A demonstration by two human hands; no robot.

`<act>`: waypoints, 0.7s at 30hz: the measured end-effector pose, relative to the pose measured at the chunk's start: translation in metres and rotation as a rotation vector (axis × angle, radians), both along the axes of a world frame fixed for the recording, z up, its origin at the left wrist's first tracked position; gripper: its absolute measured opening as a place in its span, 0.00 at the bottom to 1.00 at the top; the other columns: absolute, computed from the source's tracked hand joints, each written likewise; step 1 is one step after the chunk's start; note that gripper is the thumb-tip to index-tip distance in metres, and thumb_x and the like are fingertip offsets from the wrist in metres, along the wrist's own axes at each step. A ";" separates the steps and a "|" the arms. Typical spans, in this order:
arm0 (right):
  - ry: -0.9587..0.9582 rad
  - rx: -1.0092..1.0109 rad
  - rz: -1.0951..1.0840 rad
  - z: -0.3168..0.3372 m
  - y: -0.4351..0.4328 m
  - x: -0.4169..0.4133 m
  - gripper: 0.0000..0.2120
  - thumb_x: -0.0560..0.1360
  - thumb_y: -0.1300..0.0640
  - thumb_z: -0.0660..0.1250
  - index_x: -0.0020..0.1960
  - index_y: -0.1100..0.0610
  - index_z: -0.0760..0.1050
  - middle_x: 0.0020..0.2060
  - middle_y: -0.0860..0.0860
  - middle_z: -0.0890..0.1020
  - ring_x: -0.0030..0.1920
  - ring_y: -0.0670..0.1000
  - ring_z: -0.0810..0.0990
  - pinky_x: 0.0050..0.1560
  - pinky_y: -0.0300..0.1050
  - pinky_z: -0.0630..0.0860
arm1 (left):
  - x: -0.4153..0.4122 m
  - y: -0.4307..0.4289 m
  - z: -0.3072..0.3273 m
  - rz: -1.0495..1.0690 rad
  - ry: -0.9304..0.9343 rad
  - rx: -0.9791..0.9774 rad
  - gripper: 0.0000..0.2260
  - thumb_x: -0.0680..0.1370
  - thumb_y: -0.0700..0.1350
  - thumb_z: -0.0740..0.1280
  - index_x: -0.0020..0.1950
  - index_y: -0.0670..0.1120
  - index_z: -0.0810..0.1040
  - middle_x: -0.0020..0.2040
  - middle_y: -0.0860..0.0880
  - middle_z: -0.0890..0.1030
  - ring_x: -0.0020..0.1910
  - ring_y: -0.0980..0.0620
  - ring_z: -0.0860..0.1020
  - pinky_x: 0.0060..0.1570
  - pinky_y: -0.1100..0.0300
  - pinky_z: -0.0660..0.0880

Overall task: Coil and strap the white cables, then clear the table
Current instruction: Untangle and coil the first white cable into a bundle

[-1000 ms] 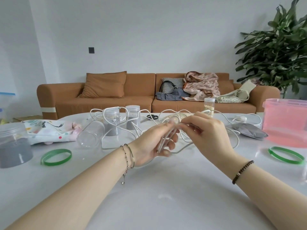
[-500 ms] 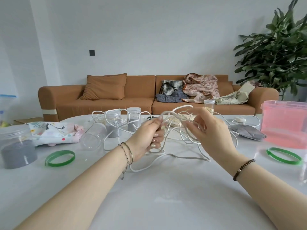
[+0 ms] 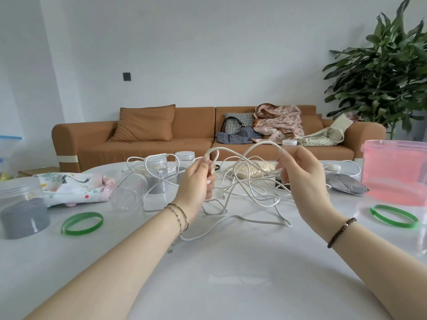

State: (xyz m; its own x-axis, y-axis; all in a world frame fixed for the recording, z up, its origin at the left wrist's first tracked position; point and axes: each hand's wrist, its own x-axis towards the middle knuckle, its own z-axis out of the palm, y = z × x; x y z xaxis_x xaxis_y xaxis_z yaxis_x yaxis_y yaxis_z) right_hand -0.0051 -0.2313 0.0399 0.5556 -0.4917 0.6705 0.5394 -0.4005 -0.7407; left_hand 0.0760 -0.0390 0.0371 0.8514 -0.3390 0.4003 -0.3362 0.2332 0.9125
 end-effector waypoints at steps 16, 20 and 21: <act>0.148 0.512 0.773 0.004 0.011 0.001 0.22 0.84 0.48 0.52 0.63 0.61 0.77 0.60 0.59 0.82 0.64 0.60 0.79 0.67 0.55 0.72 | -0.014 0.000 0.004 -0.323 0.039 -0.049 0.20 0.86 0.50 0.53 0.34 0.47 0.63 0.26 0.52 0.58 0.24 0.58 0.54 0.22 0.65 0.50; 0.179 -0.031 0.542 -0.005 0.013 0.003 0.13 0.79 0.60 0.66 0.62 0.52 0.80 0.60 0.48 0.83 0.64 0.48 0.78 0.70 0.50 0.70 | -0.014 0.000 0.003 -0.327 0.048 -0.023 0.20 0.86 0.50 0.53 0.34 0.47 0.63 0.25 0.53 0.59 0.22 0.58 0.55 0.21 0.66 0.51; 0.197 -0.152 0.508 -0.007 0.015 0.003 0.13 0.78 0.58 0.68 0.62 0.50 0.80 0.60 0.46 0.82 0.64 0.47 0.78 0.69 0.49 0.70 | -0.014 0.000 0.003 -0.321 0.048 -0.017 0.20 0.86 0.51 0.53 0.34 0.47 0.63 0.25 0.53 0.59 0.23 0.58 0.55 0.21 0.67 0.52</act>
